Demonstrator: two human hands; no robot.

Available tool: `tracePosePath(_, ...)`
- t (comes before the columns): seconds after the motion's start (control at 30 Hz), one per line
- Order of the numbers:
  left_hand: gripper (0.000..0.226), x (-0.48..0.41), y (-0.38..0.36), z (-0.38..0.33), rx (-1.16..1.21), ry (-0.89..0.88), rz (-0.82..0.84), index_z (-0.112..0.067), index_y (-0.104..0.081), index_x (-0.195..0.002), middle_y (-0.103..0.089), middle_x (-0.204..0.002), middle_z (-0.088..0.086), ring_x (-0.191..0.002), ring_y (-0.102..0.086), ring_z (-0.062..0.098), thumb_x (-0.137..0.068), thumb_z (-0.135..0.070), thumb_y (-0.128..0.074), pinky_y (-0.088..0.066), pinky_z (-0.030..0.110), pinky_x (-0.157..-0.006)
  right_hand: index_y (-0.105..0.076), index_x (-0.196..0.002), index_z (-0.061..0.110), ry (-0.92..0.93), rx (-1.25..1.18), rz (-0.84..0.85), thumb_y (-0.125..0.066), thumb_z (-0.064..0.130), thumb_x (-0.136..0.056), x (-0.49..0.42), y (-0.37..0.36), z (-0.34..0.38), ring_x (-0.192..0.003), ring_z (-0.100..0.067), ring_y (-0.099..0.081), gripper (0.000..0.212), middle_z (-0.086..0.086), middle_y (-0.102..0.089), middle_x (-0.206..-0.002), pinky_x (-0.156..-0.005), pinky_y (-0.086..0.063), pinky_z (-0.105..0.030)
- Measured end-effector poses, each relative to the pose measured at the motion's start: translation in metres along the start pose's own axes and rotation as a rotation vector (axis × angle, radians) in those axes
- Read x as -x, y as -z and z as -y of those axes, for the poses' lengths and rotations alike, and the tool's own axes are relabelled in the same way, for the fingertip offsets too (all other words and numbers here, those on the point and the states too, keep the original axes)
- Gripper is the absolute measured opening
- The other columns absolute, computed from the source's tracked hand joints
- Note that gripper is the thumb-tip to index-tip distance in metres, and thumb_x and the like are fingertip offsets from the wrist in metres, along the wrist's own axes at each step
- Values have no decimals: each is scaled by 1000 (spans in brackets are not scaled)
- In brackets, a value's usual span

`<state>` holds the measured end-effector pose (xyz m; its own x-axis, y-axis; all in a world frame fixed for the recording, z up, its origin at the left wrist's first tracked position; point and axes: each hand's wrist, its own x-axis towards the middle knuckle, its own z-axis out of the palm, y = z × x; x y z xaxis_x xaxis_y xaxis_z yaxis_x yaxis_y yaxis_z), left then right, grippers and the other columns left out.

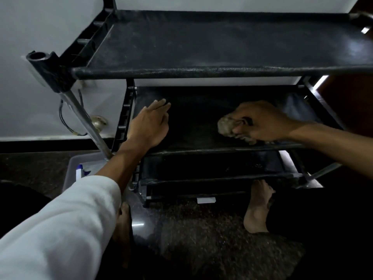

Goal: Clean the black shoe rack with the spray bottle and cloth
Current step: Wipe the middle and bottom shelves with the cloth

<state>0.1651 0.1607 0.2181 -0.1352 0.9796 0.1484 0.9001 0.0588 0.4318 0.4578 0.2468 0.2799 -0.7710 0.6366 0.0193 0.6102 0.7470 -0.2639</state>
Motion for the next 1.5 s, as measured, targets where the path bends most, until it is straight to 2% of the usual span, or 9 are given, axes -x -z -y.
tracePosePath(0.2,46,-1,0,-11,36,21,-68,-22,-38,-151,-26,-161,-9,-150,-16,10,-105,-21,-32,-9,32,-124,-53,-130,14,-615,-552,-256,-68,26,-89,-2,17,-15,-103,-22,-66,46,-6,-68,-117,-93,-53,-37)
tracePosePath(0.3,46,1,0,-18,59,15,-82,-24,-38,-150,-26,-160,-11,-150,-15,8,-105,-22,-32,-9,31,-124,-58,-120,1,-634,-1006,-295,-61,11,-92,-3,25,-10,-91,-35,-74,30,-21,-73,-106,-78,-61,-51)
tracePosePath(0.47,45,3,1,-19,73,29,-82,-23,-39,-150,-27,-160,-10,-150,-15,8,-105,-22,-32,-10,32,-124,-72,-96,13,-580,-1150,-261,-57,3,-94,-2,26,-8,-91,-23,-75,19,-10,-78,-94,-81,-61,-39)
tracePosePath(0.6,46,0,-1,-19,34,0,-67,-22,-37,-151,-26,-161,-8,-150,-15,10,-105,-22,-32,-10,33,-124,-59,-95,10,-659,-366,-157,-73,16,-82,8,20,-32,-79,-23,-72,19,-6,-68,-86,-57,-54,-22)
tracePosePath(0.7,46,-1,-2,-18,28,-3,-77,-22,-38,-150,-27,-160,-7,-150,-16,11,-105,-21,-33,-11,34,-124,-58,-103,10,-452,94,-168,-85,26,-68,15,24,-43,-103,-31,-56,47,-8,-55,-101,-74,-37,-25)
tracePosePath(0.9,45,-1,-4,-17,23,-5,-91,-21,-40,-150,-29,-160,-6,-150,-17,11,-105,-22,-33,-12,34,-124,-31,-155,24,-105,190,50,-83,50,-70,14,28,-49,-136,-26,-37,104,-8,-40,-146,-112,-37,-39)
tracePosePath(1.03,45,0,-4,-17,20,0,-92,-21,-39,-150,-29,-160,-6,-150,-18,12,-105,-22,-32,-11,33,-124,-57,-132,32,-44,358,-47,-69,65,-71,7,26,-46,-122,-30,-42,71,-7,-46,-126,-97,-46,-44)
tracePosePath(1.13,46,0,-4,-17,13,2,-91,-22,-38,-150,-28,-160,-6,-150,-17,11,-105,-22,-31,-9,30,-123,-61,-102,19,85,431,-87,-77,44,-74,1,22,-42,-112,-32,-50,41,-8,-53,-120,-88,-46,-40)
tracePosePath(1.5,45,-2,-5,-16,25,12,-87,-21,-39,-150,-28,-160,-6,-150,-17,11,-105,-22,-33,-10,31,-124,-57,-122,21,-110,236,-251,-66,36,-84,5,33,-48,-93,-34,-70,42,-12,-73,-102,-74,-54,-37)
